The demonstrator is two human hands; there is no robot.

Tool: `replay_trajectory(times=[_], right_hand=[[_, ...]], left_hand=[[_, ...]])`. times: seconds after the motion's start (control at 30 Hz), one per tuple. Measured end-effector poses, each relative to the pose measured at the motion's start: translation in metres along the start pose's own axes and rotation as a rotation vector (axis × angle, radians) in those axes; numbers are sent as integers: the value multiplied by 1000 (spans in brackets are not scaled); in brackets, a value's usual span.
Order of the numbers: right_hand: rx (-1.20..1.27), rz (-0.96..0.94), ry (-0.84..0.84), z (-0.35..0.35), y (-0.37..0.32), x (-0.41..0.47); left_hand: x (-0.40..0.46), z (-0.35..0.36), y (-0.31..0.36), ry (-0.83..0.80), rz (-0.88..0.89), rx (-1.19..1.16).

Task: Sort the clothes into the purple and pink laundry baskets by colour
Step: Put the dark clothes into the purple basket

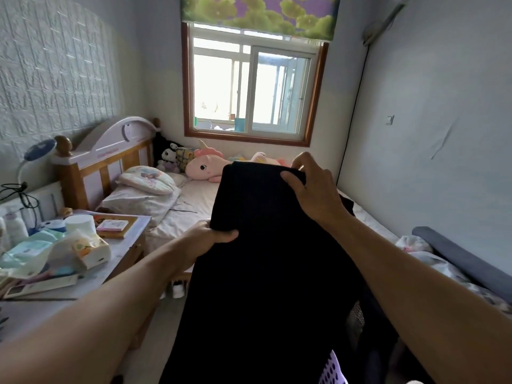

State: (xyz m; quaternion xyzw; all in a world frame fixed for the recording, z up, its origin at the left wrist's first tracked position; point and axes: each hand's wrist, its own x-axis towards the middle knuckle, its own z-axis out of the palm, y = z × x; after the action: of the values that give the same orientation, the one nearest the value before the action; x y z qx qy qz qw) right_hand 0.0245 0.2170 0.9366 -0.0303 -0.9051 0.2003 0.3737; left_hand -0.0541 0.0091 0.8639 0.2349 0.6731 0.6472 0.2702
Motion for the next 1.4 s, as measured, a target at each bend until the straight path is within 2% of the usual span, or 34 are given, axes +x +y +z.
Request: replay_trajectory(times=[0.07, 0.1, 0.17, 0.23, 0.3, 0.37, 0.5, 0.63, 0.77, 0.87, 1.0, 1.17, 1.33, 1.4], right_hand=[[-77, 55, -28, 1, 8, -7], [-106, 23, -57, 2, 10, -14], [-118, -66, -214, 6, 11, -33], [-88, -48, -425, 12, 10, -55], [-60, 6, -527, 15, 11, -68], [-42, 41, -522, 17, 10, -70], [-23, 48, -361, 19, 5, -66], [-58, 82, -295, 9, 1, -55], [-17, 122, -243, -9, -1, -44], [-64, 134, -213, -11, 10, -42], [-7, 266, -129, -16, 33, -55], [215, 309, -275, -21, 48, -85], [-53, 100, -496, -22, 55, -123], [-237, 47, -518, -21, 64, -131]], left_hand=[[3, 9, 0, 3, -3, -89], [3, 13, 1, 4, -26, -141], [4, 18, 6, -8, -91, -246], [7, 23, 12, -19, -109, -295], [10, 31, 17, 1, -96, -314], [12, 40, 22, 34, -61, -302], [16, 48, 28, 25, 17, -323], [10, 36, 12, -69, 123, -340], [4, 34, -10, -185, 72, -80], [6, 46, -1, -94, 54, 87], [12, 69, 13, -20, 36, 24], [28, 108, 23, 149, -20, -130], [50, 127, 14, 218, -51, -131], [58, 133, 10, 237, -114, -71]])
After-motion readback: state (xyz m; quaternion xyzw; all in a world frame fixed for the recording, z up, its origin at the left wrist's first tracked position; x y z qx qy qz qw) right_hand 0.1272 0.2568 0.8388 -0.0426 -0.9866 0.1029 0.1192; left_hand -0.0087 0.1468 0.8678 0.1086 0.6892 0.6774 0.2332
